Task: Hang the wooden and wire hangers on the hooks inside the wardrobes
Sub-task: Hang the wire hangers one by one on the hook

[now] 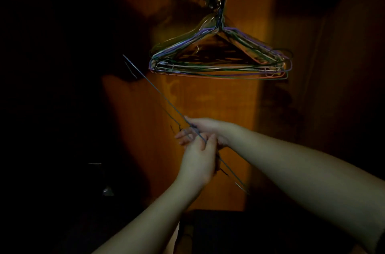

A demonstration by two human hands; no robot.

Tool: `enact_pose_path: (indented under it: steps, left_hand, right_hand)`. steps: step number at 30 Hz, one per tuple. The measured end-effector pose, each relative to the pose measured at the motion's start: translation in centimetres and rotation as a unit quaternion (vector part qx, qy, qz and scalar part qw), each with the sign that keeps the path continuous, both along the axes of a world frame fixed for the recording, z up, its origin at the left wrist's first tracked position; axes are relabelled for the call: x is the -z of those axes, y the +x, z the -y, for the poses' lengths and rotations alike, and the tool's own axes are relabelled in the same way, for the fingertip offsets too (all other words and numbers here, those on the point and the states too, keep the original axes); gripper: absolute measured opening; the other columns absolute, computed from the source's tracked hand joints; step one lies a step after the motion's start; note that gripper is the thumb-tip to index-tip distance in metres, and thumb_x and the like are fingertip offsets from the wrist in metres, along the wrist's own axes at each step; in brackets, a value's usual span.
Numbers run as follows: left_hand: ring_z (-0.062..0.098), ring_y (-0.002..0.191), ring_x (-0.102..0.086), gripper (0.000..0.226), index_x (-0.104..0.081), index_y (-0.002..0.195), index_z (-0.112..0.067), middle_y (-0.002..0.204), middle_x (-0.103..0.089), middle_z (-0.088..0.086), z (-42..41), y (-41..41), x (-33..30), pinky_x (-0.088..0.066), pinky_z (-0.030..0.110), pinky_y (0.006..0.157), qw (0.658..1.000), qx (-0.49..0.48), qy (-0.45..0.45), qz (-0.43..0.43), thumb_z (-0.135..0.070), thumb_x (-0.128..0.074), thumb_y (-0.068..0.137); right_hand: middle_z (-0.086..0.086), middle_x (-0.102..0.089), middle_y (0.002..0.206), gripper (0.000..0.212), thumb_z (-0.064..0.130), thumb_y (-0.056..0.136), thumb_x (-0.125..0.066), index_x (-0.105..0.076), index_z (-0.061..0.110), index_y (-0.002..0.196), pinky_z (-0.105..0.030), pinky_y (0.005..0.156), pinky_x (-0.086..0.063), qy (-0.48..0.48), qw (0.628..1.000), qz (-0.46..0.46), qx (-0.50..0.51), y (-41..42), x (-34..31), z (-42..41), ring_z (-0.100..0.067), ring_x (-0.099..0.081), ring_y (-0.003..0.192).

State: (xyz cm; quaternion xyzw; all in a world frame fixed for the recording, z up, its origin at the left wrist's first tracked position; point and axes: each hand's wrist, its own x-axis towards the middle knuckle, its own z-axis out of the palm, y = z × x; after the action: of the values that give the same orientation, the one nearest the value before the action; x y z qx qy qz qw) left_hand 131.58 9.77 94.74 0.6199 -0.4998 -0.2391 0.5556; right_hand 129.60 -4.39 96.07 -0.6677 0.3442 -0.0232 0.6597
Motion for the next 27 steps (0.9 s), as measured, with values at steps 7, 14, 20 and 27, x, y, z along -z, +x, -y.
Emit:
enact_pose_path:
  steps: [7, 14, 20, 27]
  left_hand:
    - [0.018, 0.044, -0.047, 0.026, -0.053, 0.088, -0.017, 0.055, -0.055, 0.003, -0.7, 1.2, 2.3, -0.039, 0.033, 0.053, 0.999, 0.012, 0.039, -0.011, -0.031, -0.04, 0.104]
    - [0.021, 0.052, -0.053, 0.037, -0.054, 0.083, -0.014, 0.062, -0.057, 0.005, -0.7, 3.4, 3.0, -0.043, 0.036, 0.058, 0.996, -0.031, 0.042, -0.077, -0.043, -0.042, 0.102]
    - [0.018, 0.049, -0.052, 0.033, -0.053, 0.092, -0.011, 0.067, -0.057, 0.003, -0.2, 6.5, 0.3, -0.042, 0.03, 0.049, 0.981, -0.083, -0.051, -0.17, -0.04, -0.041, 0.102]
    - [0.012, 0.042, -0.05, 0.029, -0.051, 0.094, -0.021, 0.072, -0.058, 0.0, 2.3, 10.2, -5.4, -0.032, 0.025, 0.046, 0.948, -0.132, -0.177, -0.228, -0.045, -0.037, 0.103]
  right_hand:
    - [0.006, -0.043, 0.062, 0.048, 0.051, 0.103, -0.031, -0.059, 0.015, 0.091, -0.021, 0.045, -0.027, -0.012, 0.99, 0.101, 0.097, 0.7, -2.0, -0.1, -0.007, -0.034, 0.048]
    - [0.009, -0.039, 0.055, 0.043, 0.049, 0.102, -0.038, -0.058, 0.02, 0.077, -0.026, 0.05, -0.025, -0.312, 0.932, 0.134, 0.128, -0.6, -5.0, -0.9, -0.008, -0.033, 0.048]
    - [0.006, -0.049, 0.062, 0.042, 0.042, 0.102, -0.041, -0.061, 0.02, 0.072, -0.03, 0.061, -0.033, -0.521, 0.831, 0.137, 0.141, -2.6, -8.6, -1.0, -0.007, -0.047, 0.06]
    - [-0.005, -0.059, 0.073, 0.041, 0.042, 0.1, -0.047, -0.064, 0.009, 0.084, -0.029, 0.06, -0.033, -0.565, 0.794, 0.142, 0.175, -5.9, -13.4, 0.1, -0.014, -0.054, 0.068]
